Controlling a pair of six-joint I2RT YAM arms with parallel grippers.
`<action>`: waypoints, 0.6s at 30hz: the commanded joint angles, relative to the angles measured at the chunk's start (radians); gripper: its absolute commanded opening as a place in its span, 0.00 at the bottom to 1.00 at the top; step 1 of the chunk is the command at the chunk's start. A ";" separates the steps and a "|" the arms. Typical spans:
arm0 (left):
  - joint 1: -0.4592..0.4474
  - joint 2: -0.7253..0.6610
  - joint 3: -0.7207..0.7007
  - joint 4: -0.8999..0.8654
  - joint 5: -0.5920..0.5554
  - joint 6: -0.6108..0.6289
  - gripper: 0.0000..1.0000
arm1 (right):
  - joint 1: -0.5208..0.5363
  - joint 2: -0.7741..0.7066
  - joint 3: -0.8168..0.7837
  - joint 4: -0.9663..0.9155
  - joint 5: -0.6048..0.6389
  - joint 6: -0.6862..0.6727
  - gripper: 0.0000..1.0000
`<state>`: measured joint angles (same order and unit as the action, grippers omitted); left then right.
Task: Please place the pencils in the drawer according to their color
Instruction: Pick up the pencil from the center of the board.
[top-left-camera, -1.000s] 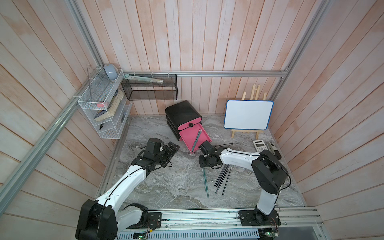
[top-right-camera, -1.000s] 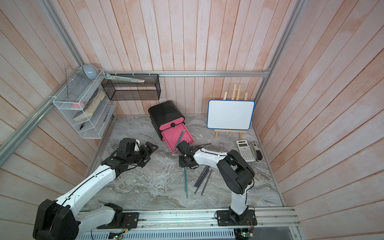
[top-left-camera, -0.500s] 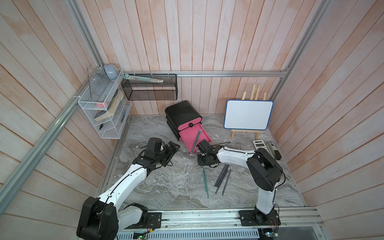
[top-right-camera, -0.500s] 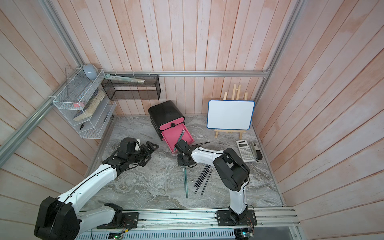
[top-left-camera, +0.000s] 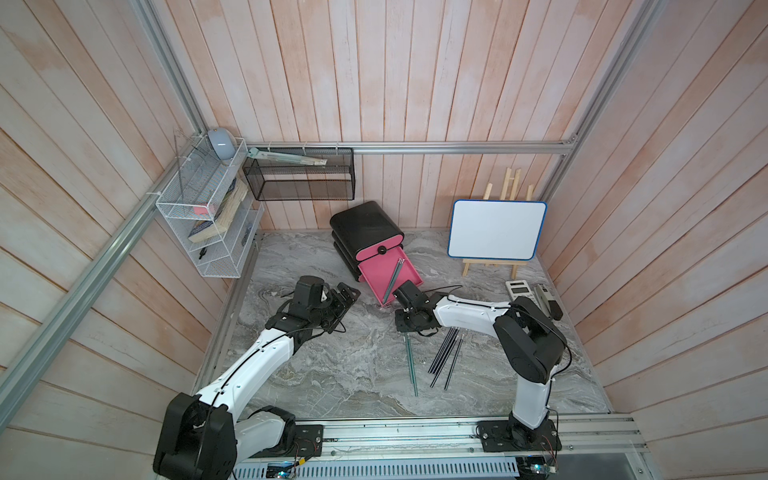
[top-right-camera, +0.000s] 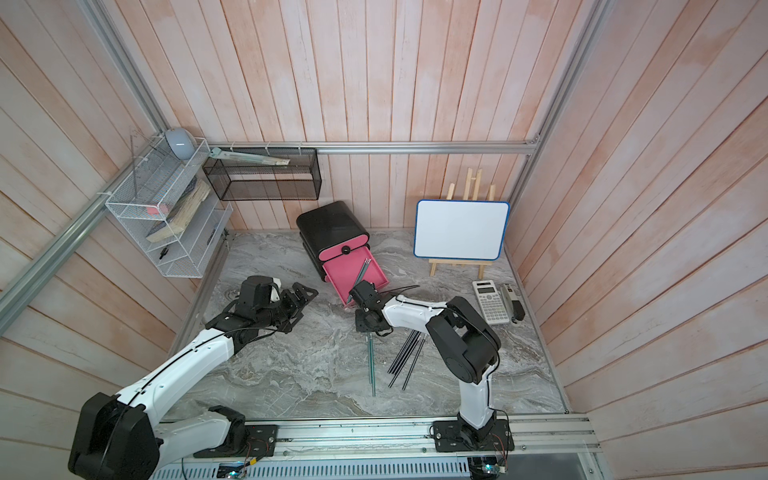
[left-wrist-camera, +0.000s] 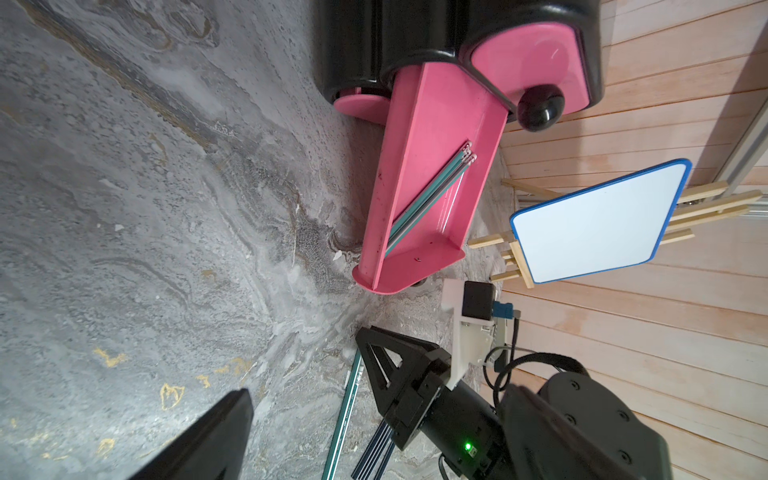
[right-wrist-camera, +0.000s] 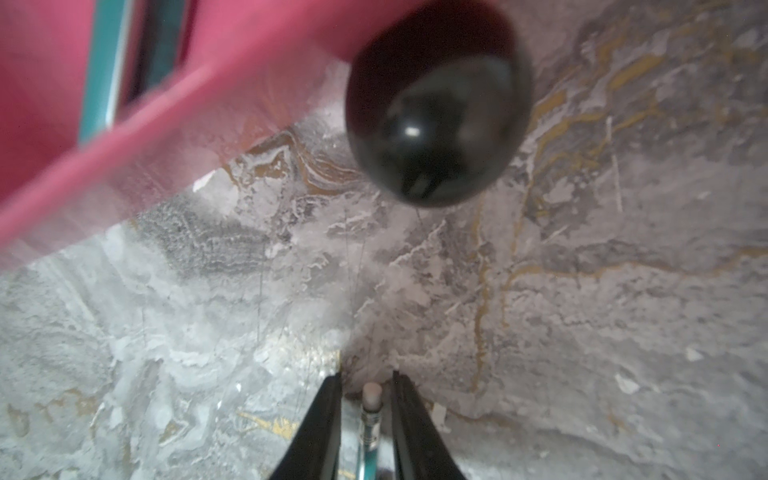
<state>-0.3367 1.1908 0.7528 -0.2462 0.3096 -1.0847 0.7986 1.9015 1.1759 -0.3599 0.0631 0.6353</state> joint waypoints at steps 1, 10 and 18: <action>-0.003 0.005 -0.013 0.022 0.009 0.002 1.00 | 0.022 0.012 -0.032 -0.059 -0.011 0.015 0.26; -0.003 0.006 -0.015 0.028 0.010 -0.003 0.99 | 0.032 0.016 -0.031 -0.074 -0.001 0.019 0.22; -0.003 0.005 -0.019 0.028 0.011 -0.005 1.00 | 0.037 0.030 -0.028 -0.074 -0.002 0.023 0.08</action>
<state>-0.3367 1.1908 0.7498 -0.2382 0.3099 -1.0889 0.8223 1.9015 1.1751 -0.3672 0.0738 0.6540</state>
